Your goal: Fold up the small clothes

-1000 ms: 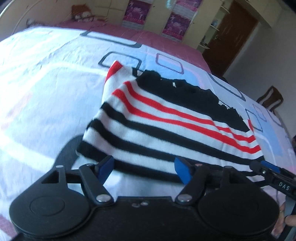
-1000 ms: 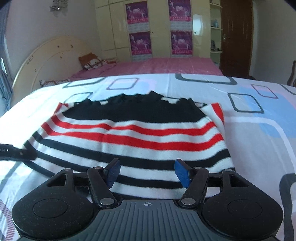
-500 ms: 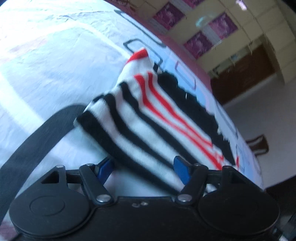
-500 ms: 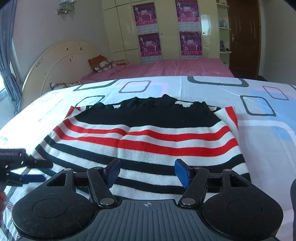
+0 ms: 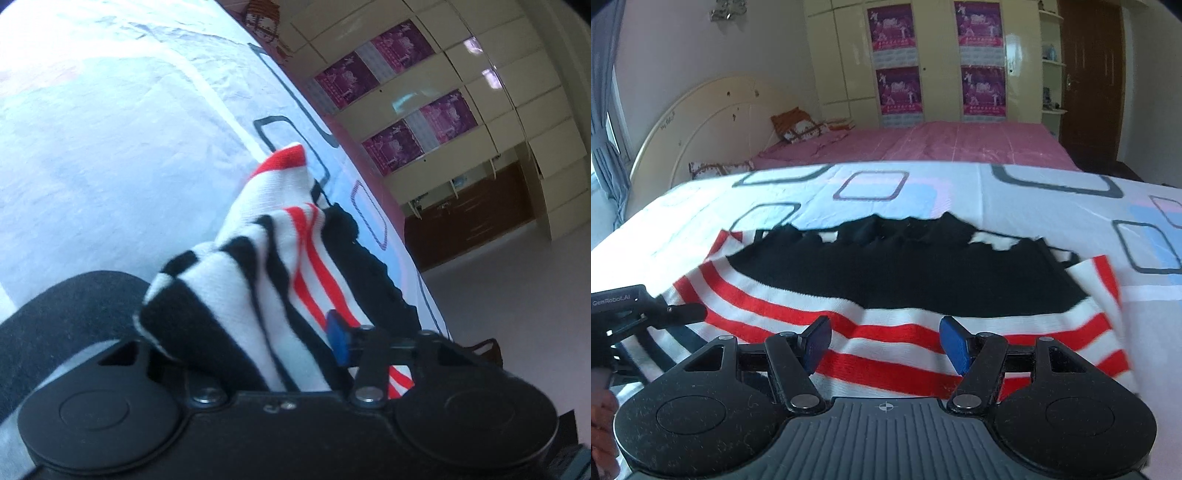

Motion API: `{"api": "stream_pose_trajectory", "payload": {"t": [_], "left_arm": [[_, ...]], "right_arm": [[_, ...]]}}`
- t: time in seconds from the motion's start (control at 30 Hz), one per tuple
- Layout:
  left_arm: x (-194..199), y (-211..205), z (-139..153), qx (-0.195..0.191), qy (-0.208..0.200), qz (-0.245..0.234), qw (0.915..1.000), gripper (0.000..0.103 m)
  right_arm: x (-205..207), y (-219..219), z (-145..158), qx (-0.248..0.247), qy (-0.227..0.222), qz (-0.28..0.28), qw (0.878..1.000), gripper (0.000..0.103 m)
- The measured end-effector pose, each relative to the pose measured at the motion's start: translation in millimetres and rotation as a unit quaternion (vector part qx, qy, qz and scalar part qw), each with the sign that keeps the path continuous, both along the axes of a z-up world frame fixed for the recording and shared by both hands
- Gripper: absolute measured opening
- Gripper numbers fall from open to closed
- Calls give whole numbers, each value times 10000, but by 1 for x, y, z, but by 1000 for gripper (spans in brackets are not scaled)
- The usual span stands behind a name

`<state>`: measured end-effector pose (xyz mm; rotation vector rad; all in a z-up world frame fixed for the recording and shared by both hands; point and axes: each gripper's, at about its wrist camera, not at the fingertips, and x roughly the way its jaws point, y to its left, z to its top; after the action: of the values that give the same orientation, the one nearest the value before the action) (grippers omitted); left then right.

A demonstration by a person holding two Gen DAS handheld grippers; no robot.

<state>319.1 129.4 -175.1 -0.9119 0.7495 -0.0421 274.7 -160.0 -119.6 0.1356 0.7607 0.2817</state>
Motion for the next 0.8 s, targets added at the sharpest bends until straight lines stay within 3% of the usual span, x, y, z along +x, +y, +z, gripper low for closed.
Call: {"api": "stream_pose_trajectory", "payload": {"t": [0.07,0.13,0.3,0.43,0.63,0.8], "left_arm": [[0,3,-2,-9,-3,6,10000,34],[0,4,-3,-16,-18,3,10000,32],[-3,6,-2,-59,-24,32,10000,26],[-7,1,12,170,-165,35,9997,21],[-9,-21,46,831,-614,-211,9944,21],[-7,-55,78,1521,-984,-533,9820,21]], "right_arm": [[1,9,-16,-257,171,92,9995,64],[-3,10,-24,-332,55,83,9994,64],[-3,12,-23,-415,126,-26,9991,64],[-1,18,-23,-526,132,-52,9985,64],[2,10,-23,-378,139,86,9992,64],[-3,-18,-8,151,49,-47,9999,64]]}}
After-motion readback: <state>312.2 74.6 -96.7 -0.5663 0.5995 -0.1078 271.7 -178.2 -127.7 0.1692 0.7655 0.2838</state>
